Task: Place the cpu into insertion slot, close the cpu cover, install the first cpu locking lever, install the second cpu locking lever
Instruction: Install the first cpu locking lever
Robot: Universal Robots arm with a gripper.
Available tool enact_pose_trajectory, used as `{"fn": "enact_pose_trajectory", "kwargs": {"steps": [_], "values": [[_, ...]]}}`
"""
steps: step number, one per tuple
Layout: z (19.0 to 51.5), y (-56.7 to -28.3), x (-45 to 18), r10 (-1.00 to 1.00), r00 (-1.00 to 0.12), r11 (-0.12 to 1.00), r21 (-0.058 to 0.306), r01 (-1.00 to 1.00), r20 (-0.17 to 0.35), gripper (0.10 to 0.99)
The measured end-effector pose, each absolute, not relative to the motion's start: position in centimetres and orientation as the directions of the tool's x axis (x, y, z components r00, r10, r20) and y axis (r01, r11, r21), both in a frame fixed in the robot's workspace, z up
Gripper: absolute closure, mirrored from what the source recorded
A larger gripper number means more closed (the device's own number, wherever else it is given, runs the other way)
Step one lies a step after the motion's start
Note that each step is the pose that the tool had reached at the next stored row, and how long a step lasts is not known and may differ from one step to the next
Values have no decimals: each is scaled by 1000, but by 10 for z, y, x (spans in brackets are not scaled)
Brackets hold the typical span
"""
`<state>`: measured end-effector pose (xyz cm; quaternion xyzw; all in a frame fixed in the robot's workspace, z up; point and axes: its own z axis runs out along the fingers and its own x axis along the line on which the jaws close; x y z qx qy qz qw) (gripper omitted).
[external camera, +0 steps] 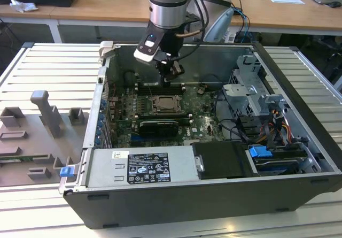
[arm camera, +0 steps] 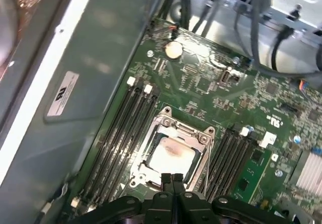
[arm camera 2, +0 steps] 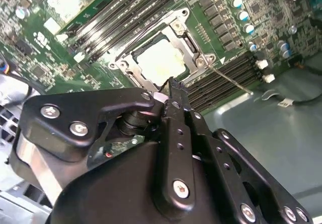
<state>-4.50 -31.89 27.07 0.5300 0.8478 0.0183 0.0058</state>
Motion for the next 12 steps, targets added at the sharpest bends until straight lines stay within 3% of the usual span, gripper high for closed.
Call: {"fn": "enact_pose_trajectory", "kwargs": {"steps": [12], "values": [[271,-319,-45,756,-655,654,37,755,10,980]]}}
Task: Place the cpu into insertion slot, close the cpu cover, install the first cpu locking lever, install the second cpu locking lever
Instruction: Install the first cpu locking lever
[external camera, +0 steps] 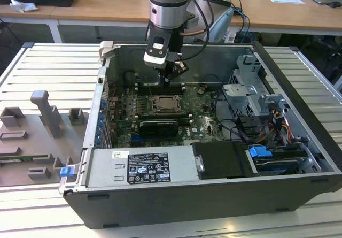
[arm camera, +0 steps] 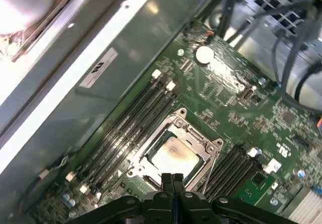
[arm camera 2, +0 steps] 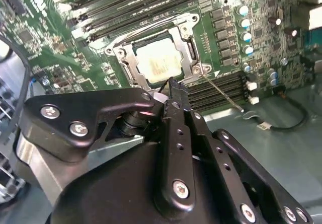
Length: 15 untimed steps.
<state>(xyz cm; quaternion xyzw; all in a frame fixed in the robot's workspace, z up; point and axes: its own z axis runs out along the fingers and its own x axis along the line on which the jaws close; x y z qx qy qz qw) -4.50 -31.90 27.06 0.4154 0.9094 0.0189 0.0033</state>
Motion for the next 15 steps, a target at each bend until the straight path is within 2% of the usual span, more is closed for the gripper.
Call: {"fn": "enact_pose_trajectory", "kwargs": {"steps": [15], "values": [[271,-319,-45,570,-822,821,37,570,10,980]]}}
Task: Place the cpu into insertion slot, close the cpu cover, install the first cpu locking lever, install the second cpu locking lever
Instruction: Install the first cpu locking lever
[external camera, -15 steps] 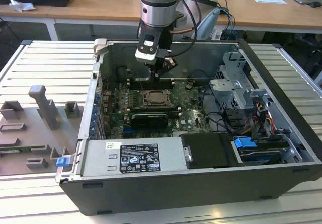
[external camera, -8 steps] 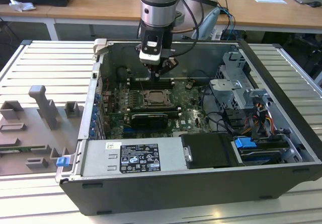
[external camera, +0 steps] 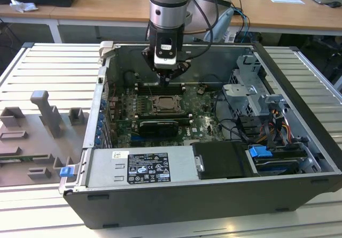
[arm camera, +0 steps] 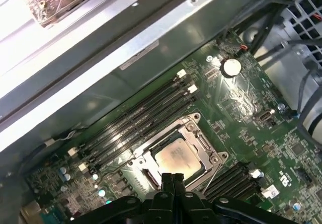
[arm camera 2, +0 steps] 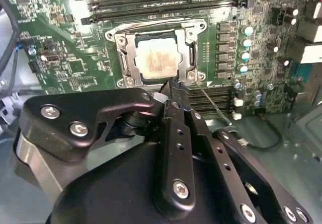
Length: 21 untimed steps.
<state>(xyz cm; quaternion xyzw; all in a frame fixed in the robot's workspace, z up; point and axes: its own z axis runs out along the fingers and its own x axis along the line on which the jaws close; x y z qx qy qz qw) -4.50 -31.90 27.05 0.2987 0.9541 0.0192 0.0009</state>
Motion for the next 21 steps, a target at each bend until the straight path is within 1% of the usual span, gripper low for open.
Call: {"fn": "enact_pose_trajectory", "kwargs": {"steps": [11,21], "values": [[271,-319,-45,433,-901,900,37,433,10,980],[271,-319,-45,318,-948,947,37,318,10,980]]}}
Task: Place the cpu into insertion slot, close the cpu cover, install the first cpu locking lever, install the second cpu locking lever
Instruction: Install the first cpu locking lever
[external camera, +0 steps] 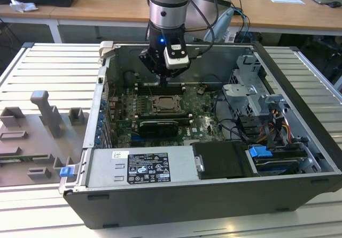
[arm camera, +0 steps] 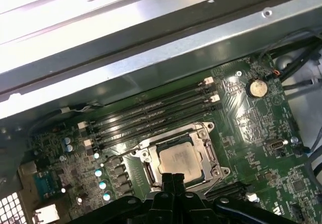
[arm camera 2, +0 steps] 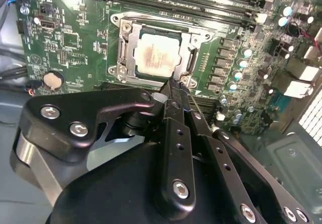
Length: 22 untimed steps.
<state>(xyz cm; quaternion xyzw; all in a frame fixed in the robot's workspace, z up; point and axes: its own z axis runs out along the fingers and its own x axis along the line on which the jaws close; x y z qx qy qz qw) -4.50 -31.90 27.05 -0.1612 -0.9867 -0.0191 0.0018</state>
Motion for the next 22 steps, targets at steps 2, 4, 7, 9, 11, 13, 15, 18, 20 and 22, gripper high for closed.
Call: {"fn": "enact_pose_trajectory", "kwargs": {"steps": [2,4,7,9,11,13,15,18,20,22], "values": [[271,-319,-45,299,-954,953,37,299,10,980],[271,-319,-45,276,-961,960,37,276,10,980],[271,-319,-45,242,-970,970,37,242,10,980],[271,-319,-45,211,-977,977,37,211,10,980],[271,-319,-45,177,-984,984,37,177,10,980],[271,-319,-45,131,-991,991,37,132,10,980],[271,-319,-45,112,-994,993,37,112,10,980],[271,-319,-45,84,-996,996,37,84,10,980],[271,-319,-45,67,-998,997,37,68,10,980],[271,-319,-45,49,-999,998,37,49,10,980]]}}
